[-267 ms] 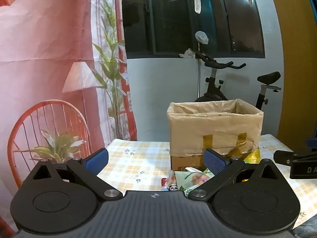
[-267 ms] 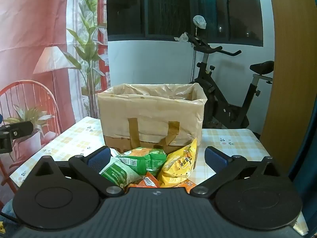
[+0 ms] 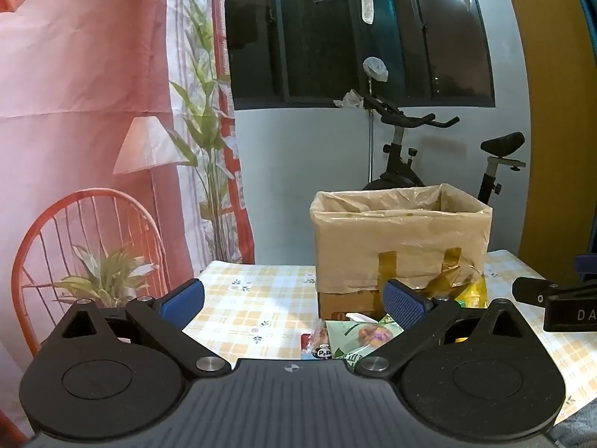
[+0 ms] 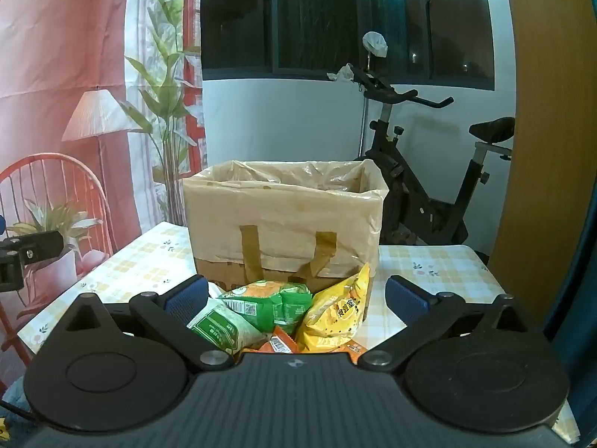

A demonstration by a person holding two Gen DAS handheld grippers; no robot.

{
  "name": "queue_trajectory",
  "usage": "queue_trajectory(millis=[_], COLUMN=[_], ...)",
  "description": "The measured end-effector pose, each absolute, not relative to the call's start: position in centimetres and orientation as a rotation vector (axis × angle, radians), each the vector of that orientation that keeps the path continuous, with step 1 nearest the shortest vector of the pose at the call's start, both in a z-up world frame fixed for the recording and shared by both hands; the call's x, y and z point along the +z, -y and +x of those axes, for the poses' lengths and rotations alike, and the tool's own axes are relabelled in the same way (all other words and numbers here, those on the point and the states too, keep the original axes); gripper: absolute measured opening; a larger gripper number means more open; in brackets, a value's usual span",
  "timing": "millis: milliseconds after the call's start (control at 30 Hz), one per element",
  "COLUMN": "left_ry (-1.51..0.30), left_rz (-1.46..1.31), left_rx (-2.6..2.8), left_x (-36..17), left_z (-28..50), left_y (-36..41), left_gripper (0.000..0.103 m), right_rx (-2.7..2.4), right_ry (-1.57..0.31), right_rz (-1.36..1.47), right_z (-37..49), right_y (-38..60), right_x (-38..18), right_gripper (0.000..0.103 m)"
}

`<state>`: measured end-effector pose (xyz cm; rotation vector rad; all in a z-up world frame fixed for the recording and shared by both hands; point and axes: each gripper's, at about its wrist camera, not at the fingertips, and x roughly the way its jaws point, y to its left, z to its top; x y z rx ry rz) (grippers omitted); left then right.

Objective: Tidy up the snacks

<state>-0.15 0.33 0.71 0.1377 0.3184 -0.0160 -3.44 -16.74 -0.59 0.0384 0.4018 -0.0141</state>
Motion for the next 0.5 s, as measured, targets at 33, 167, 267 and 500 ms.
queue_trajectory(millis=[33, 167, 267, 500], left_ry=[-0.317, -0.309, -0.305, -0.313], left_rz=[0.136, 0.136, 0.145, 0.145], left_rx=[-0.016, -0.013, -0.016, -0.011], left_x=[0.8, 0.0, -0.1, 0.0], left_z=[-0.2, -0.2, -0.3, -0.2], left_y=[-0.4, -0.3, -0.1, -0.2], left_gripper=[0.103, 0.103, 0.103, 0.103], right_rx=[-0.013, -0.011, -0.016, -0.017], right_ry=[-0.4, -0.401, -0.395, -0.382], right_rz=[0.038, 0.039, 0.037, 0.038], right_z=[-3.4, -2.7, -3.1, -3.9], right_y=[16.7, 17.3, 16.8, 16.7], right_x=[-0.6, -0.4, -0.5, -0.7], right_gripper=[0.103, 0.103, 0.103, 0.103])
